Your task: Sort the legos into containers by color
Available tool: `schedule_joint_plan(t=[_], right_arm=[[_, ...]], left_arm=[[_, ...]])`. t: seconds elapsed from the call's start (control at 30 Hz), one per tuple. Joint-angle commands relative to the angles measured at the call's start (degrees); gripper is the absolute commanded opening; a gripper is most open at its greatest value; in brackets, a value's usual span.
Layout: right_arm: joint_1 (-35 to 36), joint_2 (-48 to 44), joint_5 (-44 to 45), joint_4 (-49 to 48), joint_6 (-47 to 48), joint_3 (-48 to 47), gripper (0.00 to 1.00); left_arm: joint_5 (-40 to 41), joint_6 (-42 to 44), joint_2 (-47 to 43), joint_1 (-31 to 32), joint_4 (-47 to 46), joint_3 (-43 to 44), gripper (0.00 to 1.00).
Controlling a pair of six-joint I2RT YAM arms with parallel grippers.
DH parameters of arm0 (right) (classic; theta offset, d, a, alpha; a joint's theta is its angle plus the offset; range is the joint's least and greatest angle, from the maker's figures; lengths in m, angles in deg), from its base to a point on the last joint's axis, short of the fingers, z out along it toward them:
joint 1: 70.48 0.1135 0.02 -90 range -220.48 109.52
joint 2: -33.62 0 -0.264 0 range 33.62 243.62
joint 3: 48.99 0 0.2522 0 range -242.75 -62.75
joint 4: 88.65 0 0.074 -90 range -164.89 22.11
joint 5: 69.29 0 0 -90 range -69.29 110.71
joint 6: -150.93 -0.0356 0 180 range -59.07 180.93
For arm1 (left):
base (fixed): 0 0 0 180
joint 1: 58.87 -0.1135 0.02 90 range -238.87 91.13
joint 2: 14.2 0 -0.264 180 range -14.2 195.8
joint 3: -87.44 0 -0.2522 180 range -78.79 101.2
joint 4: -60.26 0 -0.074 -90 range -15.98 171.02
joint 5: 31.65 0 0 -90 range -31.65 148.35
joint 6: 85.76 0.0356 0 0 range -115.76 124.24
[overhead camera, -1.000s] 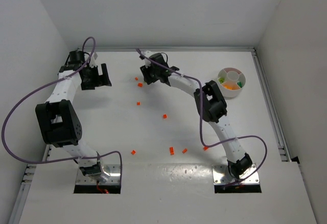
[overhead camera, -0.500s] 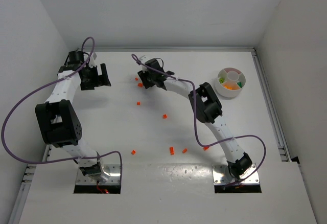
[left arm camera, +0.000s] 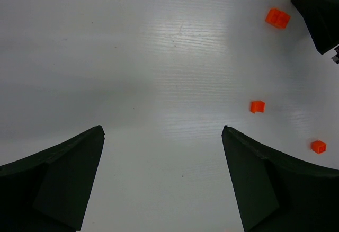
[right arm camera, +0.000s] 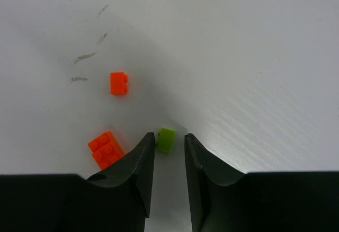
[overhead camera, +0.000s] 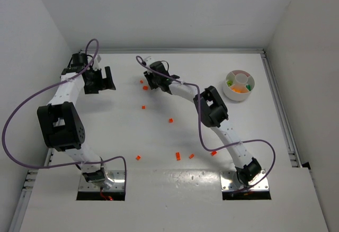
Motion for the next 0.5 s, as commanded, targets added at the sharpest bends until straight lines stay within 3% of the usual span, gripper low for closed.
schedule_joint_plan(t=[0.0, 0.17, 0.3, 0.47], right_arm=[[-0.03, 1.29, 1.05, -1.60, -0.03, -2.81, 0.29], [-0.03, 1.29, 1.05, -1.08, -0.03, -2.81, 0.21], [-0.03, 0.76, 1.57, -0.55, -0.03, -2.12, 0.00], [-0.03, -4.32, 2.10, 1.30, 1.20, 2.45, 0.00]], left_arm=[[-0.90, -0.38, 0.65, -0.68, 0.23, 2.20, 1.00], [-0.90, -0.38, 1.18, -0.68, 0.76, 3.25, 1.00], [-0.90, -0.38, 1.18, -0.68, 0.76, 3.25, 1.00], [-2.74, 0.15, 0.65, -0.68, 1.29, 3.78, 1.00]])
